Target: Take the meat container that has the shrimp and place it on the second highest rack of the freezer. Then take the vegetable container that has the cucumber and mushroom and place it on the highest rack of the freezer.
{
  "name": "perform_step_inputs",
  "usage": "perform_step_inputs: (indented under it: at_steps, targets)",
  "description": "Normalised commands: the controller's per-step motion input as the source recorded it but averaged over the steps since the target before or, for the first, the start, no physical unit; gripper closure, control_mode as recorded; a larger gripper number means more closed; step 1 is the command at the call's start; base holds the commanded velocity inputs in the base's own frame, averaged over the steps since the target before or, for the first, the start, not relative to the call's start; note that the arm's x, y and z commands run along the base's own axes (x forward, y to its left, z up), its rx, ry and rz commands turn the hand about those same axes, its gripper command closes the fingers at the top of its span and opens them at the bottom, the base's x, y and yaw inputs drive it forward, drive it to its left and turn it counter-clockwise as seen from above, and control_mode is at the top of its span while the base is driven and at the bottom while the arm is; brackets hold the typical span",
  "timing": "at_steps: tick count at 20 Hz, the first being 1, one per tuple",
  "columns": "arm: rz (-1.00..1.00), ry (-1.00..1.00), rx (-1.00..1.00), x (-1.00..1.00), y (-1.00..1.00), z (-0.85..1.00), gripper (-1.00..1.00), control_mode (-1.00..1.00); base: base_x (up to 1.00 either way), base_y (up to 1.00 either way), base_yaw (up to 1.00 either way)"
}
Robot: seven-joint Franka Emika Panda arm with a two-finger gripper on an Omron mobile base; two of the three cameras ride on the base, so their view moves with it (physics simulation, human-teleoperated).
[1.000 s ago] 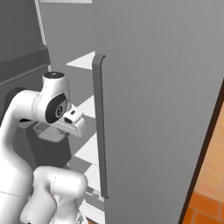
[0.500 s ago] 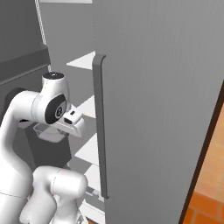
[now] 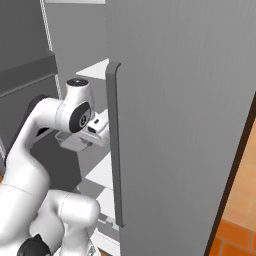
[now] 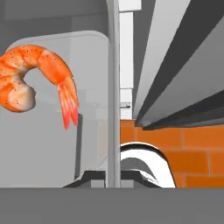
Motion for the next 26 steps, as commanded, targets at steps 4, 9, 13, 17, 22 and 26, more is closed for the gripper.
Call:
perform_step_inputs:
  at_steps: [4, 9, 13, 17, 22, 26]
  targets:
    - [-0.16, -0.02, 0.03, 0.61, -0.13, -0.06, 1.00, -1.00, 0.00, 0.00, 0.00]
    - [-0.32, -0.13, 0.05, 0.05, 0.00, -0.24, 1.00, -1.00, 0.00, 0.00, 0.00]
    - [-0.30, -0.15, 0.07, 0.19, 0.00, -0.08, 1.00, -1.00, 0.00, 0.00, 0.00]
    - [-0.17, -0.08, 0.06, 0.42, -0.05, 0.00, 1.00, -1.00, 0.00, 0.00, 0.00]
    - [-0.04, -0.02, 0.01, 0.62, -0.08, 0.00, 1.00, -1.00, 0.00, 0.00, 0.00]
    - [-0.05, -0.01, 0.00, 0.49, 0.00, -0.14, 1.00, -1.00, 0.00, 0.00, 0.00]
